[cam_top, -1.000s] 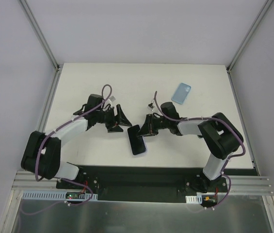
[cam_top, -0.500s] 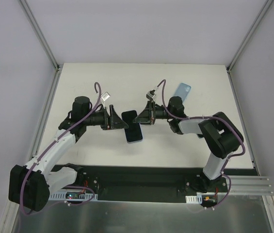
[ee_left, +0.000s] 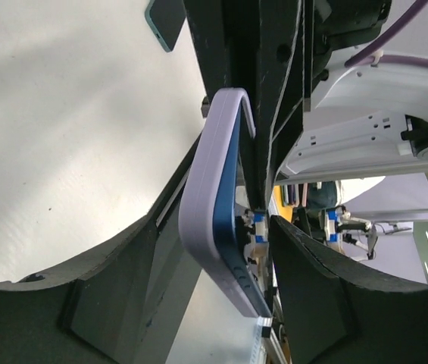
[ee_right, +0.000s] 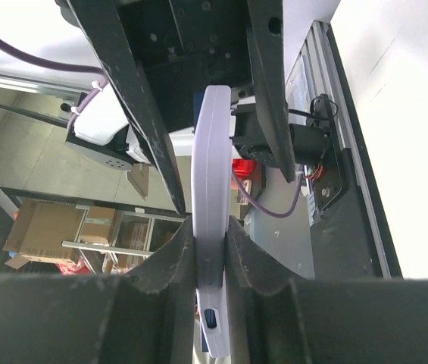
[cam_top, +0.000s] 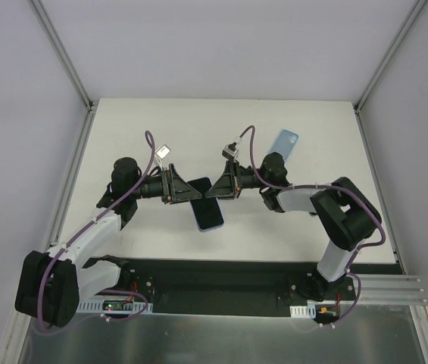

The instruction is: Put the phone into the phone case

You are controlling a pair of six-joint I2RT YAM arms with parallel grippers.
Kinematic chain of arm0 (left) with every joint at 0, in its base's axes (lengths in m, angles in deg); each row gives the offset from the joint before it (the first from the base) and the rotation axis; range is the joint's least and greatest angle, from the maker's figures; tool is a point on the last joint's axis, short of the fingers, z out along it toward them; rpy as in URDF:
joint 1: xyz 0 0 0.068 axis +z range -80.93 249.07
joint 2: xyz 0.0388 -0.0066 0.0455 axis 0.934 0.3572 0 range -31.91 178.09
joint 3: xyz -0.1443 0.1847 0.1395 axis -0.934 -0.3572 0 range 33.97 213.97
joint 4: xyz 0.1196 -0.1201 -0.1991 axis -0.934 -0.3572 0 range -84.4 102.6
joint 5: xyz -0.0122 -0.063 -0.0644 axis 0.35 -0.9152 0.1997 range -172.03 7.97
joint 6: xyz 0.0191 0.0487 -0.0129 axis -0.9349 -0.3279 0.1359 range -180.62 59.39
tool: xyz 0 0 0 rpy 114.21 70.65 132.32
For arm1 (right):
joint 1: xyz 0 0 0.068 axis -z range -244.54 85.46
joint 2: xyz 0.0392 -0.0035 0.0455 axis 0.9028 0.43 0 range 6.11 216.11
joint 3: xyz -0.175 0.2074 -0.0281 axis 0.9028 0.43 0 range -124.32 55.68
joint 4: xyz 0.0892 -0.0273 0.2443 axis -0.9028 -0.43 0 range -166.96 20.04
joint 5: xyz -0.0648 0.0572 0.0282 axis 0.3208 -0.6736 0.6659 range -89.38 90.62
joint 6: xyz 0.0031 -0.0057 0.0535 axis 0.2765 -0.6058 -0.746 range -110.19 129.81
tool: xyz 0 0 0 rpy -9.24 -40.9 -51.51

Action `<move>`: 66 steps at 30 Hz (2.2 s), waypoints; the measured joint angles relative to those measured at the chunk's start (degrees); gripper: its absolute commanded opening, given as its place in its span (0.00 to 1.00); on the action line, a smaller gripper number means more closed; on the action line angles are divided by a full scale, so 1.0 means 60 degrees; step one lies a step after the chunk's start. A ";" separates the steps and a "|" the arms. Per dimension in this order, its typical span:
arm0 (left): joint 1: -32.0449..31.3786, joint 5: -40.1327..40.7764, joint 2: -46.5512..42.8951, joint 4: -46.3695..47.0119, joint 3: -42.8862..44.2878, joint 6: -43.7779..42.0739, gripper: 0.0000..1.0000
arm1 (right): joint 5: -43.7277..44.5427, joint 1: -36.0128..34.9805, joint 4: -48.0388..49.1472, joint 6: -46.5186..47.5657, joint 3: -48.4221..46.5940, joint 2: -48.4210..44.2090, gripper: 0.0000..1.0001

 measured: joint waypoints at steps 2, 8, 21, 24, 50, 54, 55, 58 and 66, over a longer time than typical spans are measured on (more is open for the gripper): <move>0.0015 -0.0076 0.0120 0.0321 0.0004 0.0204 0.56 | -0.0004 -0.0066 0.0022 0.0007 0.0087 -0.0004 0.09; 0.0073 -0.0153 0.0372 0.0623 0.0007 0.0426 0.43 | -0.0033 -0.0211 0.0007 0.0047 0.0404 -0.0004 0.09; 0.0124 -0.0302 0.0386 -0.0087 0.0280 0.0066 0.00 | 0.0015 -0.0313 0.0113 0.0361 0.0412 0.0211 0.28; 0.0127 -0.0295 0.0474 -0.0667 0.0477 -0.0510 0.08 | 0.0091 -0.0346 0.0051 0.0302 0.0415 0.0321 0.14; 0.0076 -0.0798 0.0204 0.0772 -0.1122 0.0874 0.51 | 0.1126 0.0466 0.0142 -0.0321 0.0069 0.0758 0.11; 0.0040 -0.0801 0.0328 0.1162 -0.1257 0.1100 0.36 | 0.1191 0.0477 0.0142 -0.0397 -0.0098 0.0980 0.12; 0.0040 -0.0801 0.0430 0.1286 -0.1271 0.1180 0.22 | 0.1198 0.0477 0.0146 -0.0408 -0.0109 0.1013 0.12; 0.0033 -0.0845 0.0699 0.1741 -0.1341 0.1537 0.00 | 0.1231 0.0495 0.0127 -0.0346 -0.0127 0.1133 0.13; -0.0015 -0.0860 0.1126 0.2357 -0.1421 0.2025 0.10 | 0.1217 0.0576 0.0135 -0.0182 -0.0127 0.1213 0.16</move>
